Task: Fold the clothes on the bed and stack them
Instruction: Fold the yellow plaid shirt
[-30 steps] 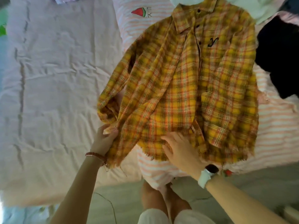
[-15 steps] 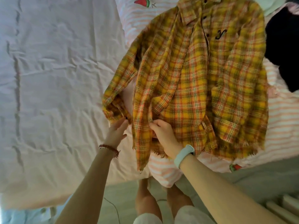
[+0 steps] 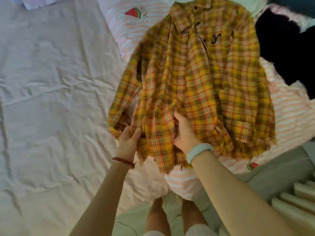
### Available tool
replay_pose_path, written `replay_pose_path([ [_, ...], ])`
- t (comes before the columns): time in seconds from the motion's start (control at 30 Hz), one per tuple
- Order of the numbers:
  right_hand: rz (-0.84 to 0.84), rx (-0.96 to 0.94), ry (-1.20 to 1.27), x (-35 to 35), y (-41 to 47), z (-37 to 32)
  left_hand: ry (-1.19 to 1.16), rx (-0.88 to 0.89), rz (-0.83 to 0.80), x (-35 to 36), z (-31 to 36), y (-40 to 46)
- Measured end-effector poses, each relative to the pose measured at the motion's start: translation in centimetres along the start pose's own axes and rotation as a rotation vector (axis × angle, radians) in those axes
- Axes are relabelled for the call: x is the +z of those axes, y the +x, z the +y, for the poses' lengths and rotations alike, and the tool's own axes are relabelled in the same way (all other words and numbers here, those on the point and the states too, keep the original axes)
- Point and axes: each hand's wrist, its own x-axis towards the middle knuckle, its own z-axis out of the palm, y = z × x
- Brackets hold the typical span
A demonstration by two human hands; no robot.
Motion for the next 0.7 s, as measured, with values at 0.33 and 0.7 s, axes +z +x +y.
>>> replay_pose_path([
  [0.33,0.17,-0.779,-0.759,-3.7,-7.6,-4.2,0.064,0.114,0.096,-4.5,2.6,-2.8],
  [0.7,-0.08,-0.276,-0.755,-6.6,-4.1,4.3,0.065,-0.086,0.082,-6.2,-1.0,-1.4],
])
